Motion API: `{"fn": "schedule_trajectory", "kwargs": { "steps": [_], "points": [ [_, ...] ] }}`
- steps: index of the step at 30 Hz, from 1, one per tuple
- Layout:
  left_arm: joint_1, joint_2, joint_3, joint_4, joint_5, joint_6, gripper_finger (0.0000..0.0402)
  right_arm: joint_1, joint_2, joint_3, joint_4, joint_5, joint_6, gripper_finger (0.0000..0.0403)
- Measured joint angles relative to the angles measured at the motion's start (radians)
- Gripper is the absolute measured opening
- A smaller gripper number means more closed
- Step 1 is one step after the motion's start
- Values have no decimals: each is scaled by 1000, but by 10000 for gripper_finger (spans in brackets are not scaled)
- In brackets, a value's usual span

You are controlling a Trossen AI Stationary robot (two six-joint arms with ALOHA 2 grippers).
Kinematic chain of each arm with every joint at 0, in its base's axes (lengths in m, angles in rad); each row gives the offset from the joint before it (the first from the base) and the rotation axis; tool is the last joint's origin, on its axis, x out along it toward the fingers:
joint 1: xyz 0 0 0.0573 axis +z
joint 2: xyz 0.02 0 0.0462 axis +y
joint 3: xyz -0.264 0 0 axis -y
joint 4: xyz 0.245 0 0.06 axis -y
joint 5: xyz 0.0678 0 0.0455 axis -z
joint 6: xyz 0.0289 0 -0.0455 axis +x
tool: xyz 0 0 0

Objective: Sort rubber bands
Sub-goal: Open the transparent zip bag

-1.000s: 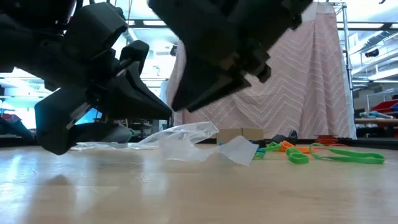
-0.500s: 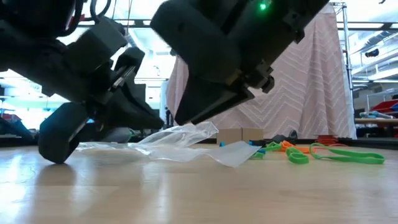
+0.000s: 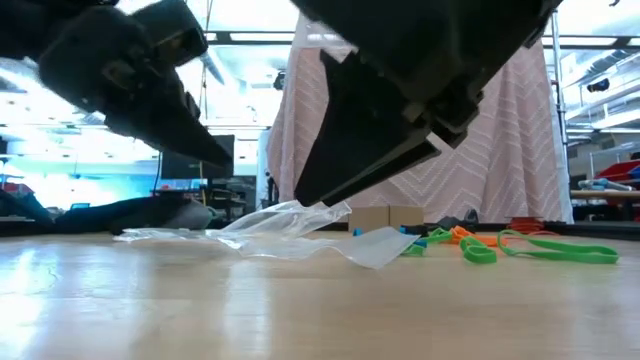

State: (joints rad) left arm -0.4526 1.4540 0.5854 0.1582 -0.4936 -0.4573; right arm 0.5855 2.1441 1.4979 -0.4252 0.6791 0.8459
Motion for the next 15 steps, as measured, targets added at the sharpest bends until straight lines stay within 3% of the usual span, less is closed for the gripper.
{"fn": "schedule_trajectory", "kwargs": {
  "steps": [3,8,15],
  "points": [
    [29,6,-19,-4,142,-88,53,12,0,0,4,-9,-1,119],
    [83,27,-106,153,346,-286,105,31,0,0,5,-33,0,121],
    [146,27,-274,451,348,-477,178,60,0,0,32,-30,19,135]
  ]
}}
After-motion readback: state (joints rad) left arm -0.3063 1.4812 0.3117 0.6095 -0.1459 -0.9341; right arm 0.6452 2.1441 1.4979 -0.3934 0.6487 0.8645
